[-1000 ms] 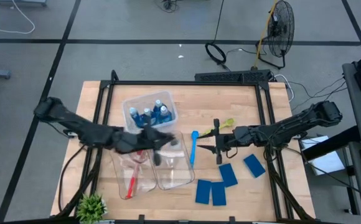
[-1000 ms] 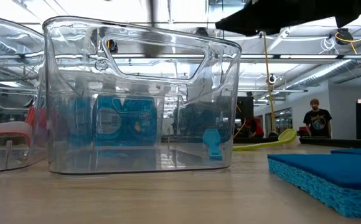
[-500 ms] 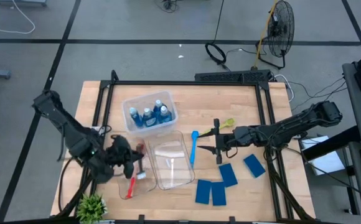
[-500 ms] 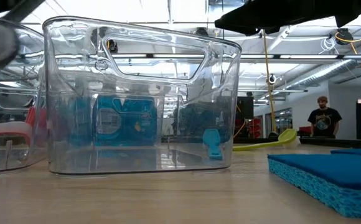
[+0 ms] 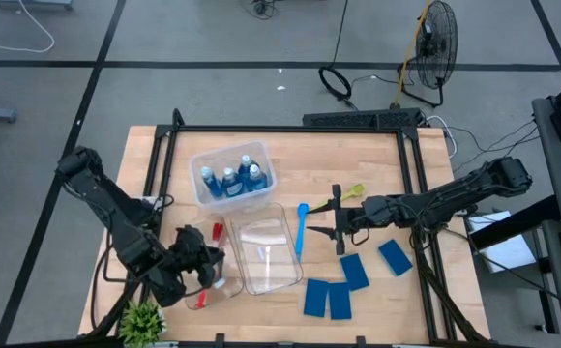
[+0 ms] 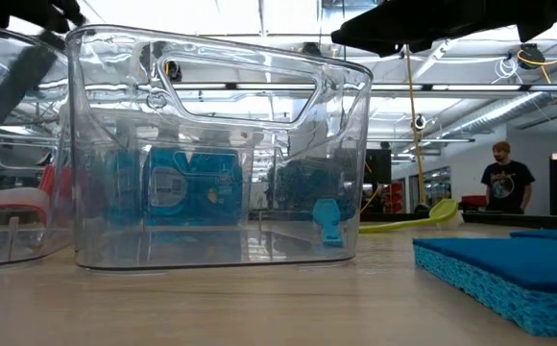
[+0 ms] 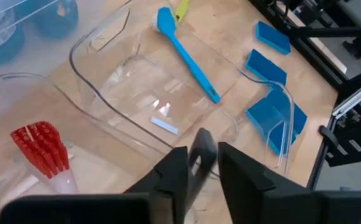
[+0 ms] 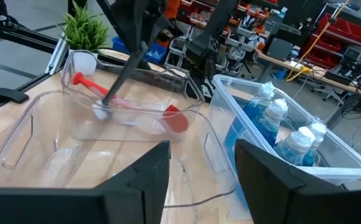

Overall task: Pick & Place Kitchen Sink Supplies
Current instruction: Put the gray dishwashing brush into the left transparent bin, then put the green dishwashing brush into the left transparent bin

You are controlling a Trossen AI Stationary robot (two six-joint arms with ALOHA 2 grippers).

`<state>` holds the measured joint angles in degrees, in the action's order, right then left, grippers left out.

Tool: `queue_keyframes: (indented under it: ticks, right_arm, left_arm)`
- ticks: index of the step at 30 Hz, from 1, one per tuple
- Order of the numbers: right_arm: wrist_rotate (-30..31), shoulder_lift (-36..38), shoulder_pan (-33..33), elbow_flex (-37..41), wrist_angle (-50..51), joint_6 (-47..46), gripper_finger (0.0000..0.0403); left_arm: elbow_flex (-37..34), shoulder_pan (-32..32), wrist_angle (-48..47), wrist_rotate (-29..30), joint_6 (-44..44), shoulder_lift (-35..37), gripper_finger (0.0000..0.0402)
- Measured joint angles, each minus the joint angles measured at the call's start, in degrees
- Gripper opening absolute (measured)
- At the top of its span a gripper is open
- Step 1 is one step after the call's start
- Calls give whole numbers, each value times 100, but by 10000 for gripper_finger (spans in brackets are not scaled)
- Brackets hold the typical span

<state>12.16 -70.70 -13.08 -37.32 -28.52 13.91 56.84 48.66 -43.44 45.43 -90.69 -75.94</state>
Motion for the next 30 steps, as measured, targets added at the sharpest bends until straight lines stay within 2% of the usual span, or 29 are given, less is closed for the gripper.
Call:
queue_keyframes:
  ticks: [8,14,17,19,26,30]
  right_arm:
    - [139,0,106,-2,283,-457,184]
    - [1515,4,359,-2,1657,-852,203]
    - [1766,2,671,-2,2598,-1014,214]
    - [1578,2,958,-2,3159,-1171,220]
    - [-351,2,2239,444,3561,-900,228]
    - [-625,2,2779,737,3629,-625,228]
  left_arm:
    - [0,-11,-23,4,35,-15,155]
    - [0,-11,-173,54,7,-15,200]
    - [0,-32,-182,109,50,-15,222]
    - [0,-65,-198,111,101,-15,236]
    - [0,-264,-230,114,449,-15,276]
    - [0,-362,-228,111,587,-15,286]
